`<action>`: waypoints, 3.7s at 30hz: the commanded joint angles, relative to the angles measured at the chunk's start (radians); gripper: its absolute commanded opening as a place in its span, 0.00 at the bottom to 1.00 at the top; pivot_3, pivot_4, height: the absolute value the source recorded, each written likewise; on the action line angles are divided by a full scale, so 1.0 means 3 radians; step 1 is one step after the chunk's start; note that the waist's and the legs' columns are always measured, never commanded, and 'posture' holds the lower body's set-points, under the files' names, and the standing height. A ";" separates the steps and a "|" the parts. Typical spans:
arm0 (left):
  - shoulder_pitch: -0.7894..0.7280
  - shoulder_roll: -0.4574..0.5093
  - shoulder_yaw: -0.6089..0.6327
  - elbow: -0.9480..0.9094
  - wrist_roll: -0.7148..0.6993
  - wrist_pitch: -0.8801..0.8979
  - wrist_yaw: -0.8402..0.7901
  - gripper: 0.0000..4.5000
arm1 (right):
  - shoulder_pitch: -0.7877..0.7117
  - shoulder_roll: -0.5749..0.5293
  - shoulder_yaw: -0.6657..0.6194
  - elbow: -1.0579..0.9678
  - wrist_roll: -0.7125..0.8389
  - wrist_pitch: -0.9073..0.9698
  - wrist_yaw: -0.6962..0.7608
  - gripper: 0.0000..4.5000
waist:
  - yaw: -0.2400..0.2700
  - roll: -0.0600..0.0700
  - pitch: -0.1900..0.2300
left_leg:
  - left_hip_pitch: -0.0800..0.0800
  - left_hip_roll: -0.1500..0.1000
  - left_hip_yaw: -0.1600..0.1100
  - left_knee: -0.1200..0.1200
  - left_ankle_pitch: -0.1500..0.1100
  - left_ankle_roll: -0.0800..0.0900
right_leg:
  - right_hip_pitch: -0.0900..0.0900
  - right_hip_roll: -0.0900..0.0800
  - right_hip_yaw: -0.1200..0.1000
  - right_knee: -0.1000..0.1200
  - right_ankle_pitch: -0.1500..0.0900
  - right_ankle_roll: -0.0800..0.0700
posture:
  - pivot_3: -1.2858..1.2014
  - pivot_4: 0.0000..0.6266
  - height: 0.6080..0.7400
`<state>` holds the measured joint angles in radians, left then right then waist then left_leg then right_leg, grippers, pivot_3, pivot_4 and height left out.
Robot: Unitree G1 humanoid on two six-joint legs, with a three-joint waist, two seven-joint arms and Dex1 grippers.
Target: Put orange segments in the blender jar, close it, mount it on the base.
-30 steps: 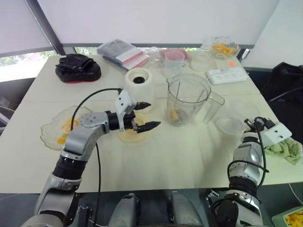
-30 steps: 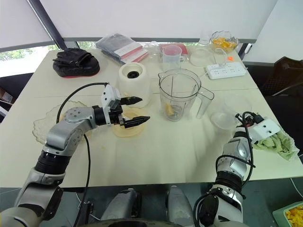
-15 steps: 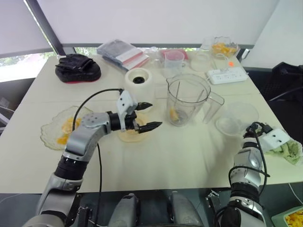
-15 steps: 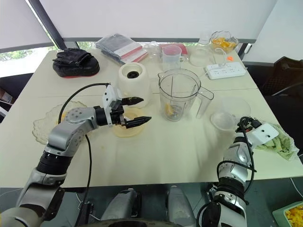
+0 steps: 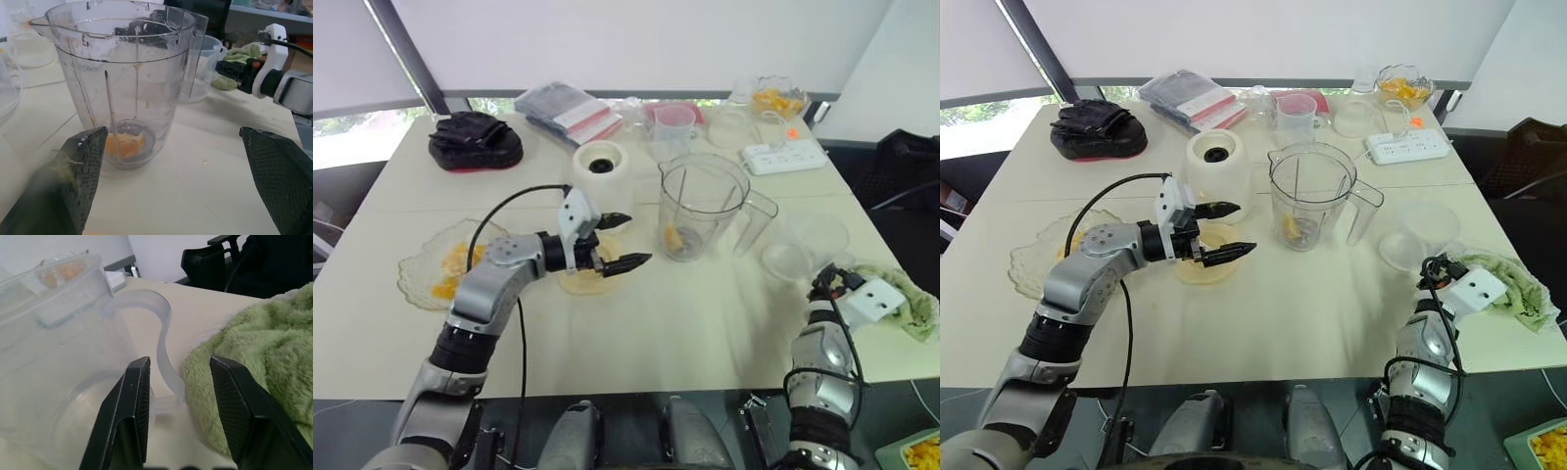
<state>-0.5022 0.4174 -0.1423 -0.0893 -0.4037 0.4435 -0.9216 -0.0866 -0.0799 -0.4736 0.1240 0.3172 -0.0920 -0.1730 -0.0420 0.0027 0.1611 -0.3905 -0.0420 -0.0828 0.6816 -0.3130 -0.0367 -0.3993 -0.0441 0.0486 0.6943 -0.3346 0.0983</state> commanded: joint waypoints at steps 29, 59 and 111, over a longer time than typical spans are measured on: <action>-0.1411 0.0657 -0.0475 0.2059 0.0724 -0.0963 -0.1894 1.00 | 0.1075 -0.2393 0.0421 -0.3658 0.1544 0.2649 0.1896 0.43 | 0.0097 -0.0025 0.0015 | 0.0006 0.0002 -0.0017 0.0006 -0.0006 0.0014 | 0.0029 0.0005 -0.0016 -0.0027 0.0000 0.0000 | 0.52 0.24 1.00; -0.2612 0.0022 -0.1052 0.4784 0.2792 -0.3177 -0.1041 0.81 | 0.0311 -0.2350 0.0958 -0.3652 0.1414 0.2936 0.1595 0.45 | 0.0101 -0.0064 0.0037 | -0.0010 -0.0001 -0.0014 0.0007 -0.0011 0.0023 | 0.0011 0.0000 -0.0024 -0.0024 0.0000 0.0002 | 0.52 0.24 1.00; -0.2642 -0.0305 -0.1006 0.4801 0.3075 -0.3294 -0.1310 0.81 | 0.0082 -0.2762 0.0709 -0.3188 0.1455 0.2951 0.2311 0.45 | 0.0105 -0.0066 0.0035 | -0.0010 -0.0001 -0.0012 0.0010 -0.0011 0.0023 | 0.0010 0.0000 -0.0024 -0.0017 0.0000 0.0002 | 0.52 0.24 1.00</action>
<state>-1.2785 0.3230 -0.4553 1.3604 0.5329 -0.5209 -1.3085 -0.0459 -0.9017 -0.2429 -0.8205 0.7583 0.8095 0.5120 -0.0106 -0.0170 0.1717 -0.3934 -0.0424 -0.0864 0.6846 -0.3163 -0.0297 -0.3963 -0.0441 0.0413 0.6891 -0.3346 0.0988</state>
